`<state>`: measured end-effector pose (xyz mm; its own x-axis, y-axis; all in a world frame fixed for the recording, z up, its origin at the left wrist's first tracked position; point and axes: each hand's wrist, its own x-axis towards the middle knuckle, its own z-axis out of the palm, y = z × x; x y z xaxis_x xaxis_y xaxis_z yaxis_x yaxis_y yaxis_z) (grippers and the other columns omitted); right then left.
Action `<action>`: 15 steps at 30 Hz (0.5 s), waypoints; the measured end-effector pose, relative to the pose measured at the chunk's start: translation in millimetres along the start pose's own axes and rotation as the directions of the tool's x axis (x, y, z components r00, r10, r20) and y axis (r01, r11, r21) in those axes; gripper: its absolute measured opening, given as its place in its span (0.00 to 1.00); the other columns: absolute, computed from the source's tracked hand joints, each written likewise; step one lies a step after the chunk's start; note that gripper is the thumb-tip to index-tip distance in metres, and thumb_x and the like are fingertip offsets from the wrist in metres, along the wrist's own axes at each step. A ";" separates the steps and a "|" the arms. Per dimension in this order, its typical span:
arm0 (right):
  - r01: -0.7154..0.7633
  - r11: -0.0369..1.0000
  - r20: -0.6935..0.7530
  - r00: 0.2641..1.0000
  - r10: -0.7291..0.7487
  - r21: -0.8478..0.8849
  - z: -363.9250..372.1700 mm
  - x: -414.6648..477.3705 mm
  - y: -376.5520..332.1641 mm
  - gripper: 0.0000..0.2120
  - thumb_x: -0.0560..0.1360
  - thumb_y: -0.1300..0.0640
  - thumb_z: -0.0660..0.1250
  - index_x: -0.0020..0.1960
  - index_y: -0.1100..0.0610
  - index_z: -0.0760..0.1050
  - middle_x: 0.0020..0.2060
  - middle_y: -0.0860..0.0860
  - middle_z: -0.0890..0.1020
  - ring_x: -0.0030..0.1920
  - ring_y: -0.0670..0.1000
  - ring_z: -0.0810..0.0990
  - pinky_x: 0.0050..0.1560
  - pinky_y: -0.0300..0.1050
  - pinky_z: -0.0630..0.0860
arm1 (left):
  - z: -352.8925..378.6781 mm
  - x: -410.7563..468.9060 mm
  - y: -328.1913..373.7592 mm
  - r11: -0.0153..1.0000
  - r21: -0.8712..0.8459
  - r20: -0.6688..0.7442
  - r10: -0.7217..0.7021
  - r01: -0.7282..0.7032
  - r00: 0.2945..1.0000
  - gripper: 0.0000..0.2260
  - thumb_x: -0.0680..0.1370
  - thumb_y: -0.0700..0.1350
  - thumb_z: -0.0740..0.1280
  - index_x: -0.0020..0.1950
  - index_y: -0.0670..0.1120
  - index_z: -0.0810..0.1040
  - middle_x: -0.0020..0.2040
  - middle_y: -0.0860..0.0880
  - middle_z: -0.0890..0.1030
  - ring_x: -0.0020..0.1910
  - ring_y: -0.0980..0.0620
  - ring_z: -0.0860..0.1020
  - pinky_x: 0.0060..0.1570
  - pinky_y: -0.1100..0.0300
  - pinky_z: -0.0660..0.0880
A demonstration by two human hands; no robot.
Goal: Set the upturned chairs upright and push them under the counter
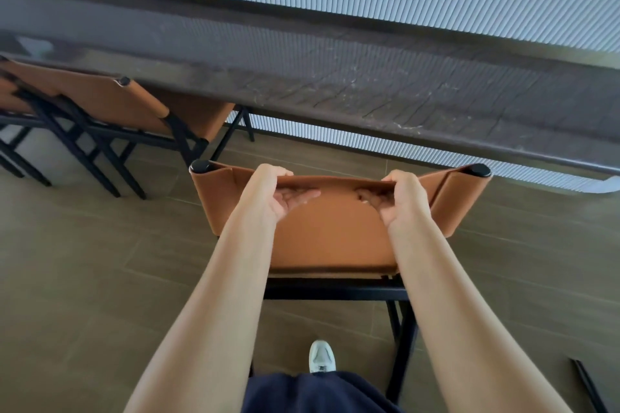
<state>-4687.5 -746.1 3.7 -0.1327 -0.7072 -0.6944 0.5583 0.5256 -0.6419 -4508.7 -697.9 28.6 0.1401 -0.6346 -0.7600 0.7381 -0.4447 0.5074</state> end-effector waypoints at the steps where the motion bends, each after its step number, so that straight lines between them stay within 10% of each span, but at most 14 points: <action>1: 0.003 1.000 0.004 1.000 -0.003 -0.002 2.3 2.0 -1.6 0.12 0.72 0.72 0.59 0.55 0.66 0.71 0.45 0.61 0.75 0.43 0.61 0.79 0.39 0.56 0.83 | 2.0 1.5 2.2 1.000 -0.012 0.004 0.001 -0.001 1.000 0.05 0.78 0.33 0.60 0.52 0.38 0.71 0.53 0.32 0.78 0.51 0.32 0.80 0.34 0.43 0.81; 15: -0.040 0.999 0.065 0.997 0.042 -0.034 36.1 32.8 -26.1 0.12 0.74 0.72 0.56 0.55 0.67 0.69 0.45 0.60 0.73 0.45 0.64 0.78 0.33 0.54 0.83 | 20.9 33.7 29.9 0.999 0.017 -0.013 0.043 -0.043 0.999 0.15 0.77 0.33 0.61 0.63 0.37 0.72 0.54 0.33 0.80 0.44 0.34 0.83 0.28 0.48 0.80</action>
<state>-4676.9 -800.1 9.5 -0.0560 -0.7138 -0.6981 0.5346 0.5691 -0.6248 -4495.7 -745.9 26.6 0.1803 -0.6453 -0.7423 0.7200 -0.4276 0.5466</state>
